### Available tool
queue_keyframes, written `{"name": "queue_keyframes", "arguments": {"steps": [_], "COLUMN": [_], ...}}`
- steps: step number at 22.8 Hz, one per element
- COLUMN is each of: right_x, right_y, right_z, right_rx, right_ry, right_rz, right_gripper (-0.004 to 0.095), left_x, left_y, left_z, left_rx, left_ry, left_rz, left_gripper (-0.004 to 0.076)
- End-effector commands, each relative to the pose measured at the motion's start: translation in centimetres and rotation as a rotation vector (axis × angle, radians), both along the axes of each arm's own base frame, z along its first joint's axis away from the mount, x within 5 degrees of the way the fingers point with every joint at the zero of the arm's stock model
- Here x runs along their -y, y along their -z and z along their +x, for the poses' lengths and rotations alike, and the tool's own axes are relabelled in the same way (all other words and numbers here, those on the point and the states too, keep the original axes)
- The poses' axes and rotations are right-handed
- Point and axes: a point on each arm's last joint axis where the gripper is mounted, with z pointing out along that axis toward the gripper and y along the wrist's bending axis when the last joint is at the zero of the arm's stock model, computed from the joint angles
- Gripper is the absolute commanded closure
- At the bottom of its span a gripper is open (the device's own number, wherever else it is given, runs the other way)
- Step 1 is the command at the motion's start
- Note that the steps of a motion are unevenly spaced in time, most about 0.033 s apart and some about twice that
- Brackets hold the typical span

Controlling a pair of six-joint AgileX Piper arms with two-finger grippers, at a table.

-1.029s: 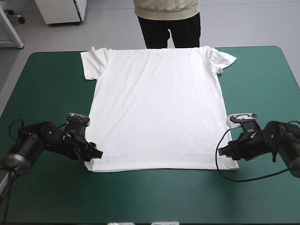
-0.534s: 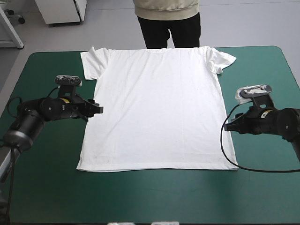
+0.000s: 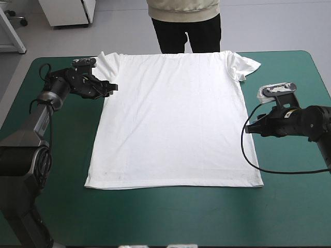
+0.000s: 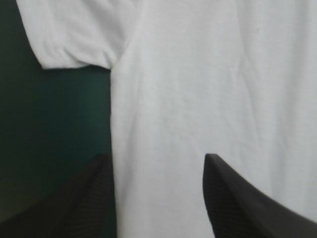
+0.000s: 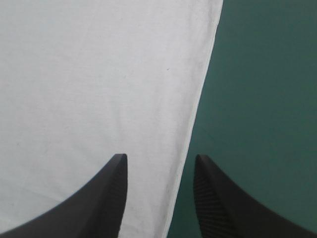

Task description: Fold the cloth

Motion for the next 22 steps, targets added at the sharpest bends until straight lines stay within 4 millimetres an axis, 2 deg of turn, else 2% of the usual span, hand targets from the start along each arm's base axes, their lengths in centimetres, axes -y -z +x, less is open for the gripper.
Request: {"name": "queue_keyframes", "arguments": {"steps": [1,9,11,14,18,19,22], "right_x": [0.1,0.1,0.1,0.1,0.1,0.1,0.1], "right_y": [-1.7,-1.7,-1.8,-1.9,-1.9,-1.9,-1.9], "right_z": [-0.1,0.0,0.0,0.1,0.2,0.2,0.2], "right_rx": [0.084,0.089,0.101,0.113,0.119,0.119,0.127], "right_ry": [-0.007,-0.013,-0.011,-0.008,-0.006,-0.006,-0.004], "right_rz": [-0.002,-0.008,-0.008,-0.007,-0.003,-0.003,0.001], "right_gripper": [0.0494,0.0494,0.0494,0.0494,0.0494,0.0494,0.0494], "left_x": [-0.3,0.0,1.0,1.9,1.8,1.8,1.7], "left_y": [-2.7,3.7,5.0,5.7,5.8,5.8,5.9], "left_z": [1.5,3.6,3.8,3.8,3.8,3.8,3.7], "left_rx": [0.109,-0.036,-0.059,-0.063,-0.061,-0.062,-0.075], "left_ry": [-0.006,0.003,0.039,0.097,0.113,0.118,0.122], "left_rz": [0.037,0.038,0.049,0.094,0.124,0.135,0.141], "left_gripper": [0.0311,0.0311,0.0316,0.0409,0.0705,0.0730,0.0733]}}
